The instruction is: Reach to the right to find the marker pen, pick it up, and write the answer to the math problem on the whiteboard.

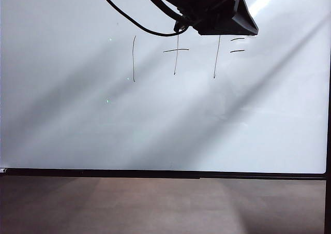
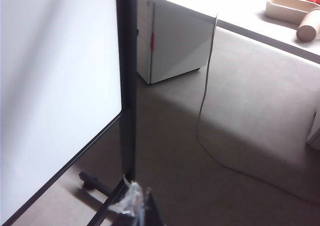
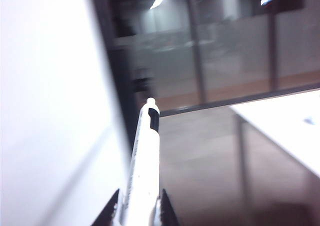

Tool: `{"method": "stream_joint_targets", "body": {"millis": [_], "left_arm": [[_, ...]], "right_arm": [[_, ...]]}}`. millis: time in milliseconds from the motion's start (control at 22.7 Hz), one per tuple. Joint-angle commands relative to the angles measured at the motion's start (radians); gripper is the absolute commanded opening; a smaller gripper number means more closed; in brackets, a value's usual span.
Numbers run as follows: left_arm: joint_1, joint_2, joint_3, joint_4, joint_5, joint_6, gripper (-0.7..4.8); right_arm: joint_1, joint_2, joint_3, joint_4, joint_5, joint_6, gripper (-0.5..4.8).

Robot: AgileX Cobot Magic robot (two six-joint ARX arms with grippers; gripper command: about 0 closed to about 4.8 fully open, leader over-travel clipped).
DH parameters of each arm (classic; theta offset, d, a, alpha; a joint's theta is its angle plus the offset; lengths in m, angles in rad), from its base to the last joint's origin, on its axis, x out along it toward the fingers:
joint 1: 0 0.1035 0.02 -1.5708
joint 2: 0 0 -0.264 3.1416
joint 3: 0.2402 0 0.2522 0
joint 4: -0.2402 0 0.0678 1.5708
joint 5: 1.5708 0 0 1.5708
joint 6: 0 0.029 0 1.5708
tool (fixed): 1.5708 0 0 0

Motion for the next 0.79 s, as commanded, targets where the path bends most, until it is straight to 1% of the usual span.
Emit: {"method": "stream_joint_targets", "body": {"millis": [44,88,132,176,264,308,352,396,440,528,573,661,705,749,793], "left_arm": [[-0.001,-0.005,0.004,0.01,0.002,0.004,-0.05],[-0.001,-0.005,0.004,0.01,0.002,0.004,-0.04],[-0.001,-0.005,0.004,0.01,0.001,0.004,-0.04],[-0.001,-0.005,0.004,0.01,0.001,0.004,-0.04],[-0.001,-0.005,0.004,0.01,0.001,0.004,-0.04],[-0.001,-0.005,0.004,0.01,0.001,0.004,-0.05],[-0.001,-0.005,0.004,0.01,0.002,0.004,-0.04],[-0.001,-0.005,0.004,0.01,0.002,0.004,-0.05],[-0.001,-0.005,0.004,0.007,0.002,0.004,-0.04],[0.001,-0.005,0.004,0.014,-0.003,0.004,-0.04],[0.005,-0.006,0.004,0.023,-0.004,0.004,-0.05],[0.033,-0.01,0.004,0.09,-0.003,0.004,-0.04],[0.053,-0.01,0.004,0.153,-0.006,0.004,-0.05],[0.064,-0.01,0.004,0.18,-0.015,0.004,-0.04],[0.084,-0.01,0.004,0.227,-0.058,0.004,-0.05]], "right_arm": [[0.108,-0.103,0.004,-0.089,-0.003,0.021,-0.06],[0.172,-0.147,0.004,-0.124,0.023,0.023,-0.06],[0.2,-0.158,0.004,-0.135,0.036,0.024,-0.06],[0.26,-0.173,0.004,-0.145,0.071,0.022,-0.06],[0.34,-0.181,0.004,-0.15,0.091,0.023,-0.06],[0.359,-0.181,0.004,-0.154,0.091,0.024,-0.06],[0.399,-0.18,0.004,-0.177,0.104,0.02,-0.06],[0.415,-0.179,0.004,-0.191,0.116,0.02,-0.06],[0.446,-0.168,0.004,-0.22,0.161,0.02,-0.06],[0.475,-0.131,0.004,-0.238,0.221,0.02,-0.06],[0.478,-0.116,0.004,-0.233,0.221,0.021,-0.06],[0.485,-0.053,0.004,-0.183,0.198,0.021,-0.06],[0.496,-0.006,0.004,-0.135,0.177,0.028,-0.06],[0.502,0.016,0.005,-0.113,0.177,0.029,-0.06],[0.516,0.056,0.005,-0.08,0.177,0.028,-0.06]]}}
